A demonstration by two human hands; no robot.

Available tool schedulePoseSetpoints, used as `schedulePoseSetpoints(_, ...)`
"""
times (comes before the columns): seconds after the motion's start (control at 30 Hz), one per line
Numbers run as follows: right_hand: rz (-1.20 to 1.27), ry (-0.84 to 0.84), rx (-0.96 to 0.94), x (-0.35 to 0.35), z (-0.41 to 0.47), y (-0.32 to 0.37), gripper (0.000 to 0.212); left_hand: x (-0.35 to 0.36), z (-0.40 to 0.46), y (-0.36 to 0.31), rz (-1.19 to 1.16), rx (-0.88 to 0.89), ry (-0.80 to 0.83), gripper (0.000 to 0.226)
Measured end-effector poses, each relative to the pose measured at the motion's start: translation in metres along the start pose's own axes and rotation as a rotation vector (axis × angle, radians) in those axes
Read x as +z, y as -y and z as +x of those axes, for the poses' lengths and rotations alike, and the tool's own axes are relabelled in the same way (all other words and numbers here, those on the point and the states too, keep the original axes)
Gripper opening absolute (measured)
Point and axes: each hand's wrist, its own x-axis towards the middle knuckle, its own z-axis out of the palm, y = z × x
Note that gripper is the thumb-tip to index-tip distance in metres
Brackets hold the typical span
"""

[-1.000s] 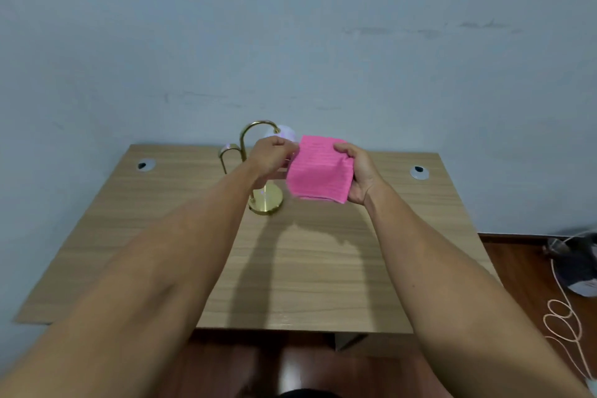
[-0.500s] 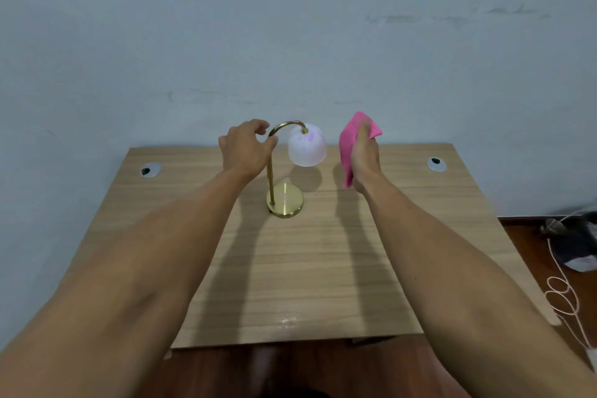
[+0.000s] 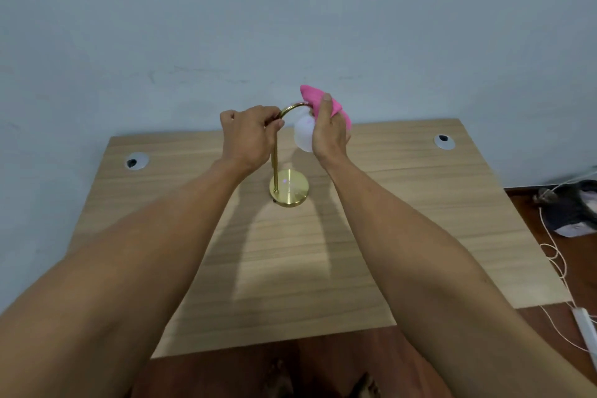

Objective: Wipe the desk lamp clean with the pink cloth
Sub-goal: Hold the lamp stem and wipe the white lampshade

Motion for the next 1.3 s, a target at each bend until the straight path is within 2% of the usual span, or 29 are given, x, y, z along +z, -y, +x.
schedulePoseSetpoints(0.07,0.053,0.020,0.064,-0.001,0.010,0.001,0.059,0.001,0.001,0.001,0.008,0.008,0.005,0.020)
schedulePoseSetpoints(0.2,0.277,0.018,0.296,-0.002,0.039,-0.016,0.077,0.000,0.003,0.004,0.011,0.026,0.023,0.020)
schedulePoseSetpoints(0.27,0.350,-0.003,0.359,-0.004,0.037,-0.019,0.075,0.000,0.005,0.005,0.008,0.034,0.026,0.021)
schedulePoseSetpoints(0.33,0.344,-0.008,0.311,0.000,0.020,-0.019,0.072,0.001,0.005,0.006,0.000,0.037,0.032,0.021)
schedulePoseSetpoints(0.43,0.144,-0.075,-0.002,0.012,-0.002,-0.026,0.066,0.001,0.005,0.009,-0.015,0.039,0.027,0.021)
schedulePoseSetpoints(0.5,0.045,-0.087,-0.137,0.018,0.007,-0.034,0.062,0.002,0.004,0.009,-0.026,0.043,0.022,0.021)
schedulePoseSetpoints(0.6,0.011,-0.069,-0.030,0.012,0.016,-0.013,0.064,0.003,0.003,0.008,-0.028,0.044,0.020,0.021)
schedulePoseSetpoints(0.7,0.152,-0.003,0.259,-0.003,0.034,-0.006,0.072,0.002,0.001,0.006,-0.025,0.027,0.021,0.021)
schedulePoseSetpoints(0.83,0.390,0.010,0.431,-0.013,0.033,-0.016,0.056,-0.002,0.003,0.002,-0.041,0.020,0.041,0.022)
schedulePoseSetpoints(0.9,0.391,-0.015,0.390,-0.008,0.022,-0.015,0.061,-0.003,0.003,0.002,-0.044,0.015,0.045,0.021)
schedulePoseSetpoints(0.97,0.314,-0.048,0.169,0.000,0.012,-0.009,0.055,-0.001,0.002,0.003,-0.041,0.017,0.036,0.021)
schedulePoseSetpoints(1.03,0.184,0.025,-0.016,0.004,0.006,0.002,0.047,0.000,0.001,0.005,-0.032,0.025,0.024,0.022)
schedulePoseSetpoints(1.07,0.118,0.076,-0.042,0.002,0.009,0.005,0.049,0.000,0.001,0.005,-0.028,0.027,0.020,0.023)
schedulePoseSetpoints(1.13,0.024,0.137,0.028,-0.002,0.025,0.008,0.053,0.001,0.003,0.004,-0.022,0.017,0.021,0.024)
schedulePoseSetpoints(1.23,0.081,0.184,0.227,-0.011,0.052,-0.002,0.078,0.002,0.003,0.001,-0.009,0.008,0.016,0.023)
schedulePoseSetpoints(1.3,0.202,0.175,0.304,-0.015,0.056,-0.011,0.067,0.001,0.002,0.002,0.005,0.013,0.010,0.023)
